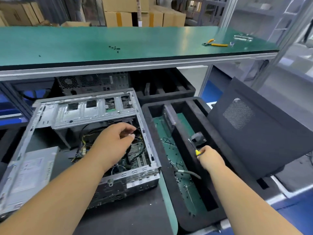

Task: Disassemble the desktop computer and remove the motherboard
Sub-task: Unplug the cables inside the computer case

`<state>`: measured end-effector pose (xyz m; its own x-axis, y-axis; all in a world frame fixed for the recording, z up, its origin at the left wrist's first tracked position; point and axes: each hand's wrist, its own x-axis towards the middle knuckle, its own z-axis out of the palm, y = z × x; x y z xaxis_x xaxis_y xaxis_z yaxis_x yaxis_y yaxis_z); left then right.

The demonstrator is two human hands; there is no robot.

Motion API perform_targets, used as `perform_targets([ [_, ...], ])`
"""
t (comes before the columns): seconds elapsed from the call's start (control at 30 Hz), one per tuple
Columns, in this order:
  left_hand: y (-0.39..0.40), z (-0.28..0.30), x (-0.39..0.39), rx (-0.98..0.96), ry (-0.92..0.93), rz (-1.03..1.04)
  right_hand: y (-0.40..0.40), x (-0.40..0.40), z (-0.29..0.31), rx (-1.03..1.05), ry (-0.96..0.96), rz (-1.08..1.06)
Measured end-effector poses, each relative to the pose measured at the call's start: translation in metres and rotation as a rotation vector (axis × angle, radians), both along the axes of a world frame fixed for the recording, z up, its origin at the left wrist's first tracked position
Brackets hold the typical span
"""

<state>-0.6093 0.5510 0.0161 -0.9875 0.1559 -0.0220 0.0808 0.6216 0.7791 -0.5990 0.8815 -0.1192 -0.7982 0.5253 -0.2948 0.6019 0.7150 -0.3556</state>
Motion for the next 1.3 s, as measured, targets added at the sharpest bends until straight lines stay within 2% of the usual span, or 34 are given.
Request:
perform_targets([
  [0.53, 0.025, 0.001, -0.004, 0.05, -0.01, 0.116, 0.009, -0.013, -0.005, 0.019, -0.073, 0.172],
  [1.07, 0.005, -0.001, -0.003, 0.04, 0.011, 0.184, 0.012, -0.025, 0.003, -0.013, -0.154, 0.188],
  [1.17, -0.012, -0.001, -0.003, 0.008, 0.004, 0.167, 0.008, -0.03, 0.013, -0.005, -0.102, 0.173],
  [1.3, -0.038, -0.003, -0.012, 0.028, 0.009, 0.189, -0.018, -0.04, 0.043, -0.022, 0.114, 0.164],
])
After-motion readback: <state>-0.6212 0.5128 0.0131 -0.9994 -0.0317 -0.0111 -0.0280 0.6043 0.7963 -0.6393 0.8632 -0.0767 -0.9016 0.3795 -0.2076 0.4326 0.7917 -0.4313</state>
